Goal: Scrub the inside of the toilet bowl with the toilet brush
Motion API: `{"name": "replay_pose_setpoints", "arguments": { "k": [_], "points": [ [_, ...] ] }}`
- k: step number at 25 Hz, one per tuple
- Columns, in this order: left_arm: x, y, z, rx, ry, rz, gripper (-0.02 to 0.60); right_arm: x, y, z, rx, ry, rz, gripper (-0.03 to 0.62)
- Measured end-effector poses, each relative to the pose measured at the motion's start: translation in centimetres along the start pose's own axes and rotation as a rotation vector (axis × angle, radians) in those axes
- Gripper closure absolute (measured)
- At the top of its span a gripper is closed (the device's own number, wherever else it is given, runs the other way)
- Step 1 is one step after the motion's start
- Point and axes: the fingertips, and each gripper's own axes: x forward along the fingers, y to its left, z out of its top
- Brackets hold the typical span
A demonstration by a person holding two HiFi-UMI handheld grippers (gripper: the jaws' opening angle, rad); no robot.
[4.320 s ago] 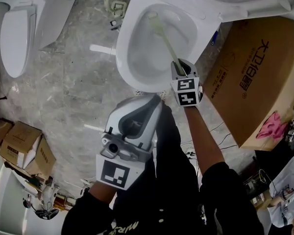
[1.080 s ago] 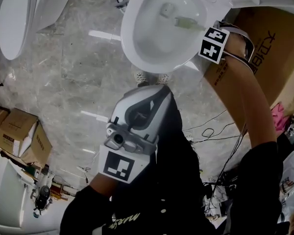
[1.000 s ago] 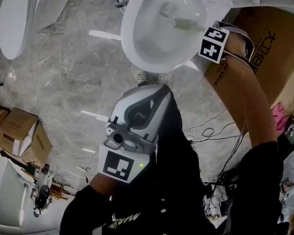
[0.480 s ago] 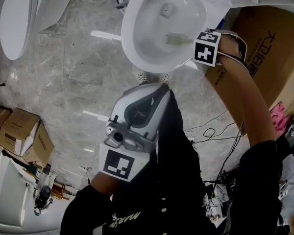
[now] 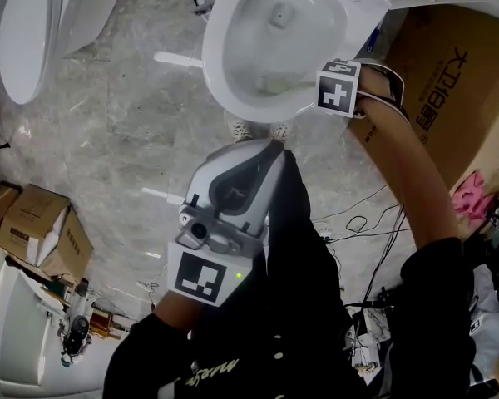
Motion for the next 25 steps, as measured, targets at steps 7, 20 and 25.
{"name": "replay_pose_setpoints", "arguments": {
  "k": [7, 20, 25],
  "points": [
    [0.3, -0.4, 0.2, 0.008, 0.0, -0.009, 0.555, 0.6, 1.4, 2.6, 0.041, -0.118, 0.026, 0.508],
    [0.5, -0.7, -0.3, 0.004, -0.005, -0.009, 0.555, 1.0, 2.2, 6.0, 0.355, -0.4, 0.076, 0.508],
    [0.2, -1.1, -0.4, -0.006, 0.001, -0.006, 0.555, 0.9, 2.3, 7.2, 0.515, -0.513, 0.077, 0.508]
  ]
}}
